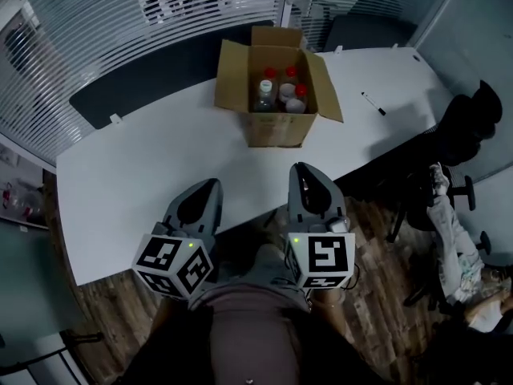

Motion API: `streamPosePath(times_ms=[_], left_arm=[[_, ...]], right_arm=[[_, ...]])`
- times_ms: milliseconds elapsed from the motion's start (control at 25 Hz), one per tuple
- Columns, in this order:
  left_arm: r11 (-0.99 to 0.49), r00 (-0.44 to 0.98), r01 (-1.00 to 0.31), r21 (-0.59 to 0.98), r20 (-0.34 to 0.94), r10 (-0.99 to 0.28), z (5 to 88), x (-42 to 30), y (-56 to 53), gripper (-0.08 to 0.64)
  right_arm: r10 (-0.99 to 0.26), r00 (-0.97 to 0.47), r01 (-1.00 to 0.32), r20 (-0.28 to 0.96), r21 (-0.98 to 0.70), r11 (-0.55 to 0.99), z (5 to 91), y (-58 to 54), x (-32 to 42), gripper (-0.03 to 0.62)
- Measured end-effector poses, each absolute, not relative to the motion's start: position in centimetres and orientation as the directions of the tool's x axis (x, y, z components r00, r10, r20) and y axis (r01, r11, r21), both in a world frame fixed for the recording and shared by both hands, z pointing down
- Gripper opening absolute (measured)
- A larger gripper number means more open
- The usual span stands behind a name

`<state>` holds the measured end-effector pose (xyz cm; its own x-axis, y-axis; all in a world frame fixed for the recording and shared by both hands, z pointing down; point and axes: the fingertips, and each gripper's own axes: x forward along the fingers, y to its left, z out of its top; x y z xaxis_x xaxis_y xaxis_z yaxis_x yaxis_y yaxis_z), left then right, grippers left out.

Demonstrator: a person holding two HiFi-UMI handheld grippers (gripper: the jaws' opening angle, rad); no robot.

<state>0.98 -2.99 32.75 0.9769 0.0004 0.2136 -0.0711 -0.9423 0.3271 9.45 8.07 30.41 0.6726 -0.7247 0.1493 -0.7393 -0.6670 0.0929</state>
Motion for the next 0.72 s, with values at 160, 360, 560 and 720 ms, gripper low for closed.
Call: streamPosePath(times_ms=[160,360,560,720], left_arm=[[-0.943,0.976,-0.068,0.325,0.216,0.004,32.9,2.9,-3.4,0.009],[-0.941,0.976,-0.081,0.33,0.22,-0.007,33.2,6.3,-4.5,0.009],[-0.941,0.975,-0.089,0.327,0.221,-0.015,33.1,9.5,-5.1,0.009],[-0.94,0.972,-0.103,0.326,0.232,-0.026,33.6,11.6,-5.6,0.009]], right_arm=[[-0.719,0.678,-0.734,0.151,0.094,-0.672,30.2,8.1,12.1,0.024],[-0.72,0.673,-0.738,0.169,0.095,-0.668,30.8,7.5,15.8,0.025],[-0.722,0.664,-0.746,0.193,0.101,-0.659,31.4,6.9,19.2,0.028],[-0.732,0.65,-0.758,0.206,0.103,-0.644,32.1,6.2,21.7,0.047]])
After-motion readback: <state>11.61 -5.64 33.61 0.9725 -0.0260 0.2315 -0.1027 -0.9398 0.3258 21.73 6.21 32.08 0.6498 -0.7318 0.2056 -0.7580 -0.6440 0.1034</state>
